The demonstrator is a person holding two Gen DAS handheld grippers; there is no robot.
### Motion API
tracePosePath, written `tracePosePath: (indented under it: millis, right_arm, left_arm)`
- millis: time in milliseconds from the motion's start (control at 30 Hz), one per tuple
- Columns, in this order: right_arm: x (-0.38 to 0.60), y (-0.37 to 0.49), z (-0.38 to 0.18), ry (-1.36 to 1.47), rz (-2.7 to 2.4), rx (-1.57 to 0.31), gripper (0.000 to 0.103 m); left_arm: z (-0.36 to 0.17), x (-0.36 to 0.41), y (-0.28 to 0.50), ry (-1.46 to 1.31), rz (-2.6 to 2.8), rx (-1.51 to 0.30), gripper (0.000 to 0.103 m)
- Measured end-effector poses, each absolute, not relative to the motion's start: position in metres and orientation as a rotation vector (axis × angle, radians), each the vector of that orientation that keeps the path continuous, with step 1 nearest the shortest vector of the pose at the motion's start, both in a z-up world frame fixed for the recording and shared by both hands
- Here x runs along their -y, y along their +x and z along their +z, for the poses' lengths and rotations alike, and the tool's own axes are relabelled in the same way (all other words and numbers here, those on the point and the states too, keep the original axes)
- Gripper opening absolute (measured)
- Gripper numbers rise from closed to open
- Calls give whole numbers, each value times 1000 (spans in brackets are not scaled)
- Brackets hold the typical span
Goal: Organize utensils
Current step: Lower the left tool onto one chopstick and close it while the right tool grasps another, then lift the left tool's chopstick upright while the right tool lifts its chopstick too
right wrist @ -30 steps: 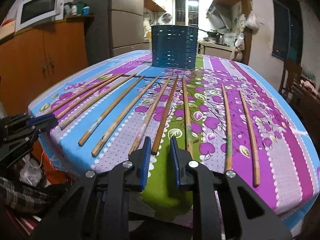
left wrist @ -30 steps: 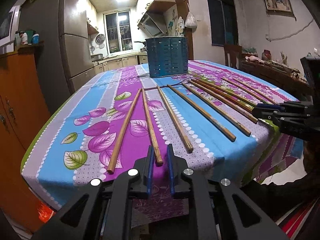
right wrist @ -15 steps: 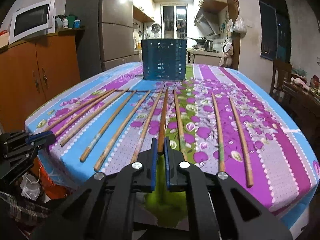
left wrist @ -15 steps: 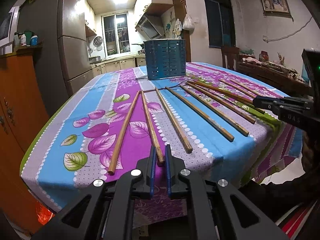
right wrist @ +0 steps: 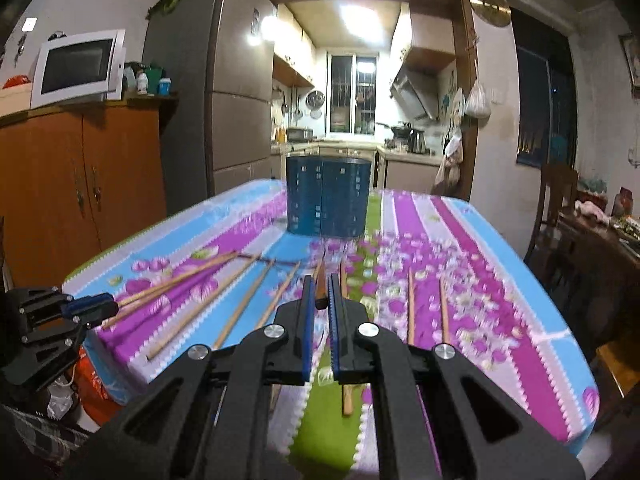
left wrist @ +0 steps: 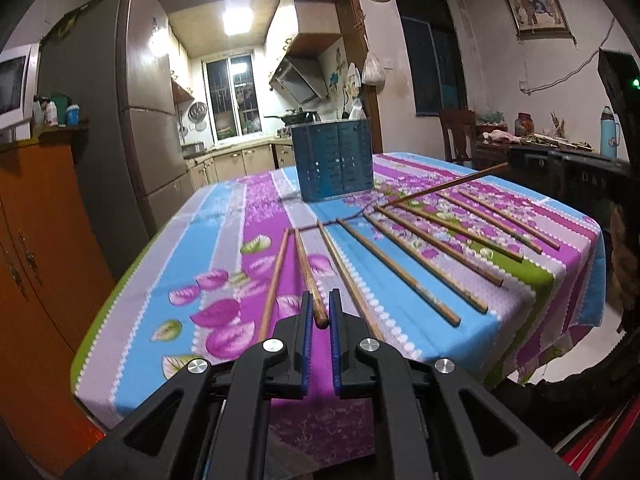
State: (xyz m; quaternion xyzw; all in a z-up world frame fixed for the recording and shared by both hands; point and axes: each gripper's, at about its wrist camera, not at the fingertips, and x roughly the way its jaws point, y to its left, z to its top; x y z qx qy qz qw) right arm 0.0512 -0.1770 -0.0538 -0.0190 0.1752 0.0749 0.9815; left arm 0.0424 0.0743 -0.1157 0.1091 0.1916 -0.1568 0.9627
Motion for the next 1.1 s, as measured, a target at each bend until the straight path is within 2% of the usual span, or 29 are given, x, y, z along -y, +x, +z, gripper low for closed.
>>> tracePosePath:
  millis: [533, 1100]
  right_arm:
    - [184, 71, -7, -55, 162, -255, 5]
    - [190, 118, 25, -45, 217, -241, 5]
  left_arm:
    - [-65, -74, 56, 218, -263, -295, 8]
    - [12, -71, 124, 127, -301, -244, 8]
